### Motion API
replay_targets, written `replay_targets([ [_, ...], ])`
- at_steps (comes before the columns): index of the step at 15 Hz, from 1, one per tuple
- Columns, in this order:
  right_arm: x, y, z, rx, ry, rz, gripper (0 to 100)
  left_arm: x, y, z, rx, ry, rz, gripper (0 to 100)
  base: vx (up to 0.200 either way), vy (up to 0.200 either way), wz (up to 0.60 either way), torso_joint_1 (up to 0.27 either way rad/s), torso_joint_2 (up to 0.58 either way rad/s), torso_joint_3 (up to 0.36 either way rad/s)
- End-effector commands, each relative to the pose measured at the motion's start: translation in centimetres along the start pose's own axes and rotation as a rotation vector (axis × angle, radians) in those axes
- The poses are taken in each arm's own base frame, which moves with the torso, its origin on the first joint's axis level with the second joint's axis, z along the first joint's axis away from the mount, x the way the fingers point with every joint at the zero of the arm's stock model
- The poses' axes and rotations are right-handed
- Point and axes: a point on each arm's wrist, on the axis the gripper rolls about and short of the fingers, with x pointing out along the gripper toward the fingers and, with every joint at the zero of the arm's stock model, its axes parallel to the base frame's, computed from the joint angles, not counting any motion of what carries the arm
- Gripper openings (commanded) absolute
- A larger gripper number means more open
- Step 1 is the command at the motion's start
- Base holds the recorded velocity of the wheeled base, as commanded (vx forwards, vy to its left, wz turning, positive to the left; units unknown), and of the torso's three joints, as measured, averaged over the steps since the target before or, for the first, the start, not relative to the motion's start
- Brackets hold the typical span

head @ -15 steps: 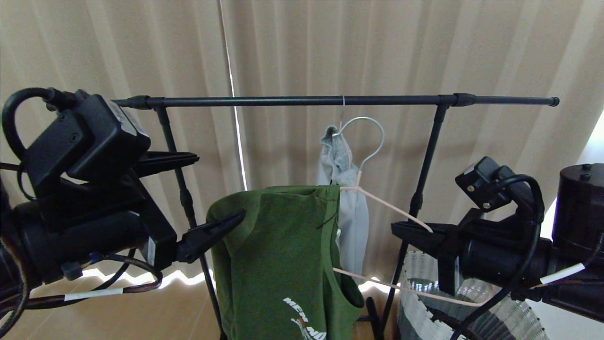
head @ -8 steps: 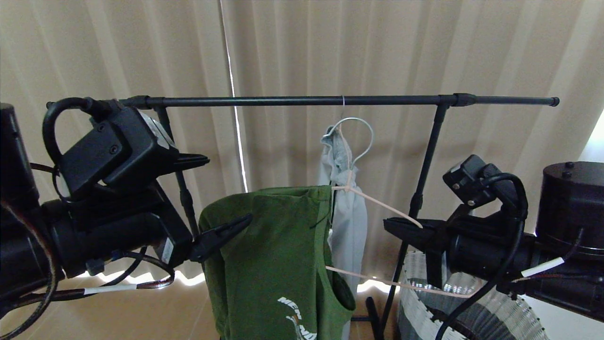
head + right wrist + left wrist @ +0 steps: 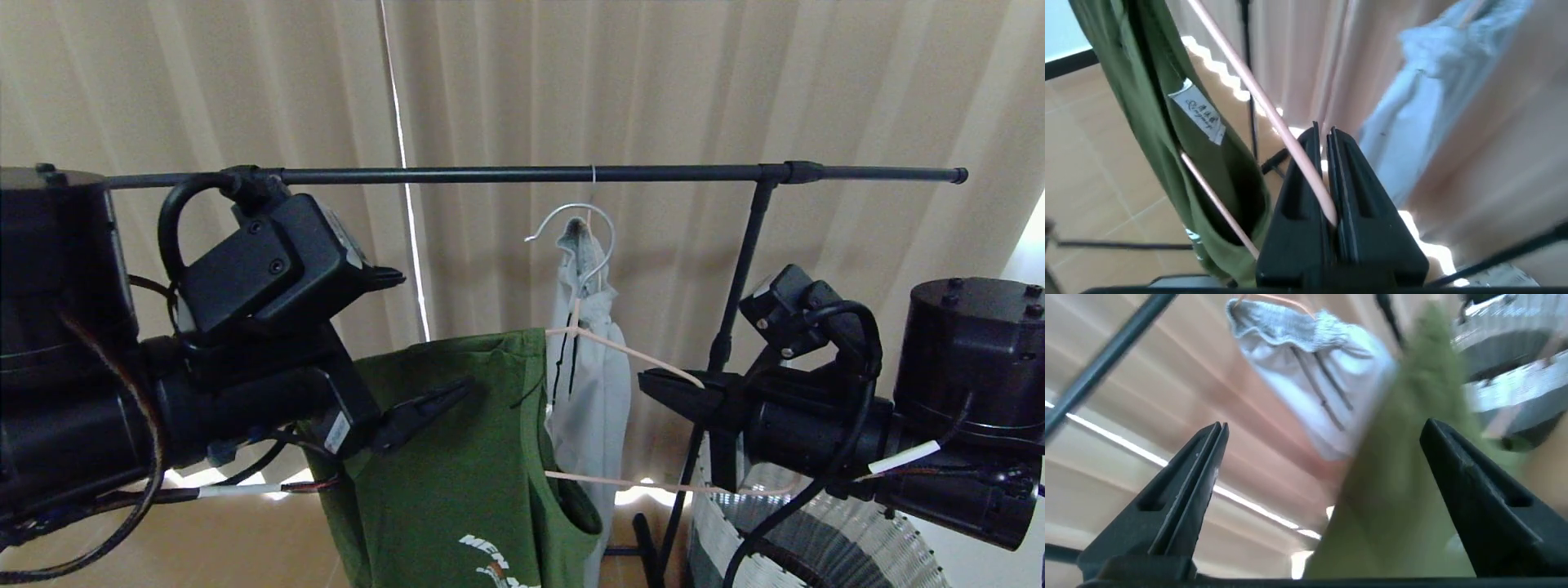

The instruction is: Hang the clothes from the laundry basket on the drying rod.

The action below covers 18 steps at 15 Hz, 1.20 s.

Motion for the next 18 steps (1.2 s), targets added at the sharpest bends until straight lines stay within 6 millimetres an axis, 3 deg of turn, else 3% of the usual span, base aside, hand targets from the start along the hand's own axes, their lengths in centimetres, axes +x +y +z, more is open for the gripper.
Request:
replay_targets([
  [1,0.1,0.5,0.1,-0.006,-0.003,0.021,0,1.5,0.5,-0.4,0.017,0.032,0.002,100,0.0,0.0,0.0,0.0,0.0,0.0],
  [8,-0.1,1.6,0.3,-0.016,-0.014,0.062,0,1.6,0.5,-0.5,0.02,0.036,0.003,100,0.0,0.0,0.0,0.0,0.0,0.0],
  [9,-0.1,1.6,0.3,-0.017,-0.015,0.064,0,1.6,0.4,-0.5,0.018,0.037,0.002,0,0.0,0.0,0.0,0.0,0.0,0.0],
  [18,-0.7,1.6,0.8,-0.016,-0.042,0.076,0,1.0,0.4,-0.4,0.016,0.027,0.008,0,0.0,0.0,0.0,0.0,0.0,0.0],
])
